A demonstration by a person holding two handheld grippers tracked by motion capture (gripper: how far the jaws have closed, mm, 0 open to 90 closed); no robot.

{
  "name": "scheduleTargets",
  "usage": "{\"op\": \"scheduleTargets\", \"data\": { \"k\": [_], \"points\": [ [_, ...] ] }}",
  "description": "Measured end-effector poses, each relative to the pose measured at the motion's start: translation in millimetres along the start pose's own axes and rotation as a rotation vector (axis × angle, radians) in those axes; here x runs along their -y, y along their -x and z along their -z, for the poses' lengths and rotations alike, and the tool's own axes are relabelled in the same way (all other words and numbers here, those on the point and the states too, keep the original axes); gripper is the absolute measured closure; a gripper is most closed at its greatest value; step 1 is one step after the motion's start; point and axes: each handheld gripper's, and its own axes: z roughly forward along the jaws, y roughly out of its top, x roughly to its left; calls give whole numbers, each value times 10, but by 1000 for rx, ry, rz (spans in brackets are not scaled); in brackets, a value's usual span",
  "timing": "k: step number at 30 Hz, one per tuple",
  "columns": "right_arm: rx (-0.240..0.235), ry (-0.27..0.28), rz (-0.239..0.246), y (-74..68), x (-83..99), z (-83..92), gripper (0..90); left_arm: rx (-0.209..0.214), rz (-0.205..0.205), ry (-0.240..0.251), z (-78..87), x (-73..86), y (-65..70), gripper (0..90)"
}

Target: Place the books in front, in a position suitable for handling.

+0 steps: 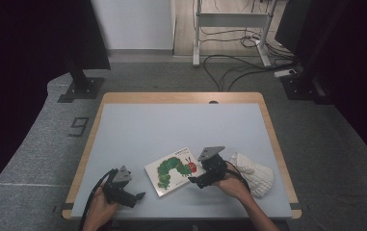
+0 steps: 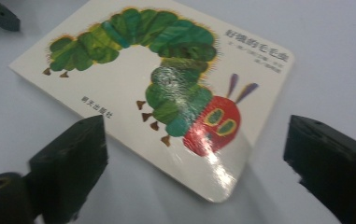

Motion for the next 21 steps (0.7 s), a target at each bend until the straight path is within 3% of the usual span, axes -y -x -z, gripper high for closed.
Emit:
{"op": "scheduleTargets", "data": {
  "k": [3, 5, 16, 21],
  "points": [
    [14, -2, -20, 15, -5, 61, 11, -25, 24, 1, 26, 35, -9, 0],
    [22, -5, -21, 24, -9, 107, 0, -20, 29, -6, 19, 32, -13, 0],
    [81, -14, -7, 75, 39, 422, 13, -21, 31, -4, 17, 36, -13, 0],
    [108, 6, -36, 126, 87, 550, 12, -21, 31, -4, 17, 36, -12, 0]
  ]
}}
